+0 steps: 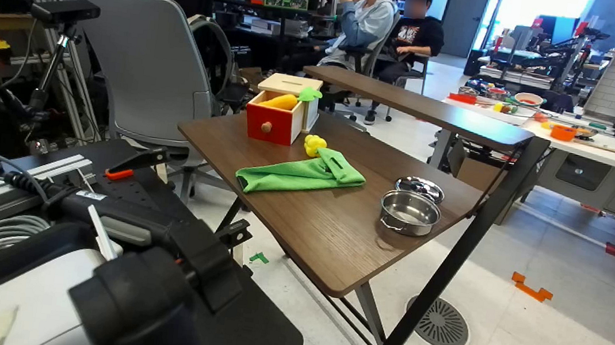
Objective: Use the lid to cover the pot
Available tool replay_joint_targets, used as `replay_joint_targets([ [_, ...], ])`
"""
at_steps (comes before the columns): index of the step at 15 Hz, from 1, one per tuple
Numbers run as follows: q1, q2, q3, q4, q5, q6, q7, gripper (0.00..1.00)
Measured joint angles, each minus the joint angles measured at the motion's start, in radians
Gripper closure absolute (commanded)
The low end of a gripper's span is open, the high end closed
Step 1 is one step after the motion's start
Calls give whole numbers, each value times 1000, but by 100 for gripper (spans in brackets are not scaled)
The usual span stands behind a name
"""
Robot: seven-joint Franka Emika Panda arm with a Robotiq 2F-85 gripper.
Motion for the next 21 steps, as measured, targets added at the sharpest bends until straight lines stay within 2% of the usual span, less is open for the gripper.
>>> replay_joint_targets([
  [6,-89,150,-35,-38,-30,246,69,0],
  [11,-145,313,-104,-43,-31,417,90,0],
  [15,-158,463,-162,20,-31,462,88,0],
  [21,-158,682,-219,219,-20,453,74,0],
])
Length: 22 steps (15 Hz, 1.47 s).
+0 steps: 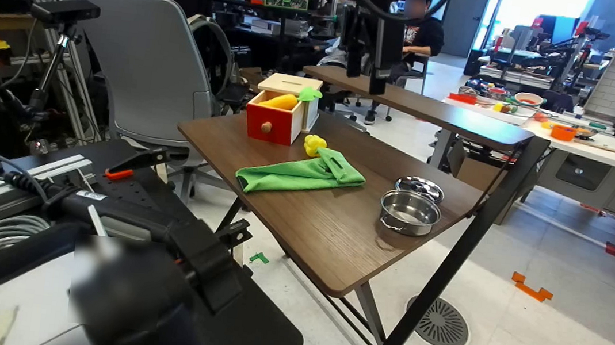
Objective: Use the lid to cover the pot
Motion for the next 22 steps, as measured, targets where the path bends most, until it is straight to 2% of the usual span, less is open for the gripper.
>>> replay_joint_targets([
  [5,0,186,-26,211,24,-40,-27,0],
  [13,0,469,-29,546,35,-142,-68,0],
  [22,-4,676,-36,764,35,-172,-91,0],
])
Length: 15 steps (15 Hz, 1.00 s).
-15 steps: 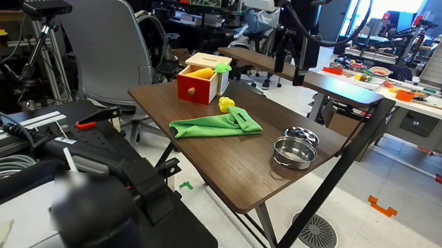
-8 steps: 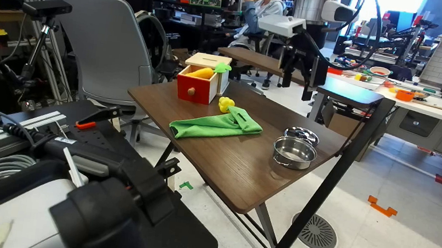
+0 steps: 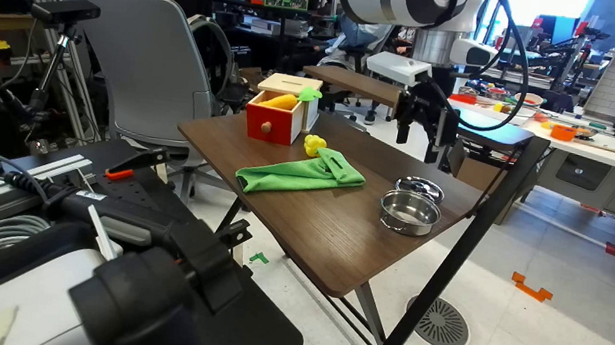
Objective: Use the lid to cover the pot
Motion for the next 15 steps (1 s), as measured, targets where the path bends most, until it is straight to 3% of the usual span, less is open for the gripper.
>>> replay_joint_targets([
  [15,-1,183,-6,225,0,-85,-2,0],
])
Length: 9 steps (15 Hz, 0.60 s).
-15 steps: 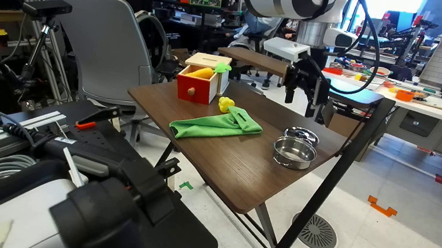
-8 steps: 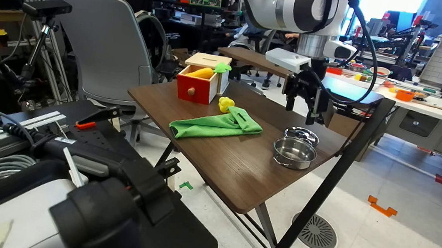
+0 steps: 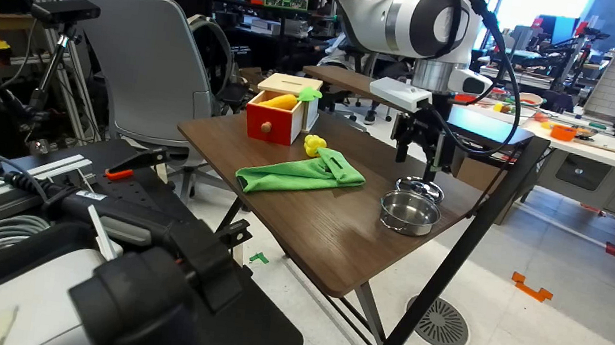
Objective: Use the lid to cover the pot
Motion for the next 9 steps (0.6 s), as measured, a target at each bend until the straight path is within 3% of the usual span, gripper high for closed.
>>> replay_joint_targets([
  [5,-4,12,-9,19,0,-2,0,0],
  [7,-7,14,-10,21,0,-3,0,26],
  [9,-9,18,-10,22,0,-8,0,42],
])
